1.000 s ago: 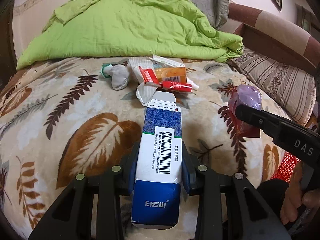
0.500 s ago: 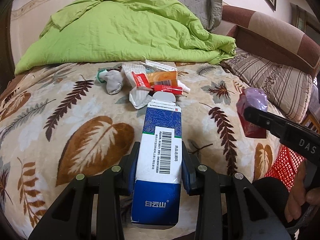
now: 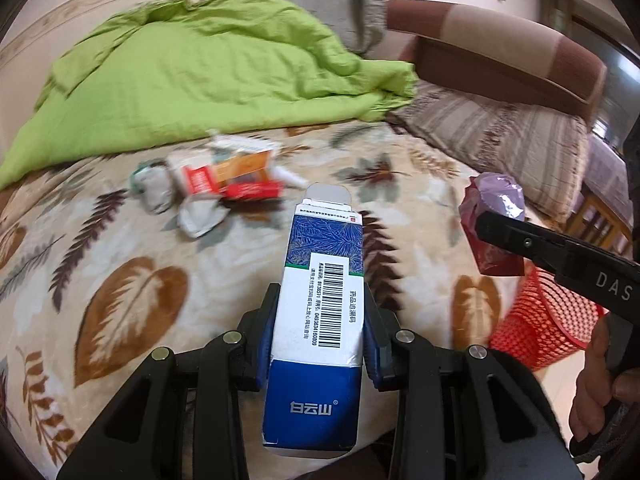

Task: Collect trash
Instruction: 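Carry both items to the red wastebasket and open both tools to drop them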

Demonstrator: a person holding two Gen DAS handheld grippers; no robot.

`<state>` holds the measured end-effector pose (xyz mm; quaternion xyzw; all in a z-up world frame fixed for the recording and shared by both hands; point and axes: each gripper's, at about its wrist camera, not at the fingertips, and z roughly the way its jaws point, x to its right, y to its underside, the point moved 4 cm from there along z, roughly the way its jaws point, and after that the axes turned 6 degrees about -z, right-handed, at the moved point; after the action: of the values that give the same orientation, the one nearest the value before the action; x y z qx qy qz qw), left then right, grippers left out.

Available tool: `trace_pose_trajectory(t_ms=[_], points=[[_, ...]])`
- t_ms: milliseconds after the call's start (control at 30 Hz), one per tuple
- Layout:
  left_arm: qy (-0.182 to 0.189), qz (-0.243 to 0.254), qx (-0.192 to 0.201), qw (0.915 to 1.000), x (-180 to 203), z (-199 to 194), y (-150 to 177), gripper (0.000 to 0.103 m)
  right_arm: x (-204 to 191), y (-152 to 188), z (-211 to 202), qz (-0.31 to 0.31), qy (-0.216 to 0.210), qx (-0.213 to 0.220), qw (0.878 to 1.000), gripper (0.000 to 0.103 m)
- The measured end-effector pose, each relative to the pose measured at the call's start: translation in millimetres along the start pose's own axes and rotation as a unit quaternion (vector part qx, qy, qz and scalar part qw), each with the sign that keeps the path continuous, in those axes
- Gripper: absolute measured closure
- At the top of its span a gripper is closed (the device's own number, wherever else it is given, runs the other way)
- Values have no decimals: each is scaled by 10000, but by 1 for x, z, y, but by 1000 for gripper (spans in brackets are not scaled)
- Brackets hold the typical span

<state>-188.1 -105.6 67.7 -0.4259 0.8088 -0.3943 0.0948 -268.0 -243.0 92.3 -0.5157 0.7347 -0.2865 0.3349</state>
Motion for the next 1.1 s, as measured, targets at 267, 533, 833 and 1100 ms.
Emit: trace_pose_trajectory(t_ms=[267,533,833,1100], points=[[588,519,-13,9969,69,1,-14,68,73,13,-58,654,560,192,9961,70],[1642,1178,-289,9789,176,3,-17,68,168,48,-127,1532,1466,266,9769,70],[2602,1390,-911,9511,279,28,-2,68,230,74,-159,2195,1957,252,9555,66],[2622,1293,-924,9519,289,38,-2,40,244,73,-164,2172,2220,275,9501,50]])
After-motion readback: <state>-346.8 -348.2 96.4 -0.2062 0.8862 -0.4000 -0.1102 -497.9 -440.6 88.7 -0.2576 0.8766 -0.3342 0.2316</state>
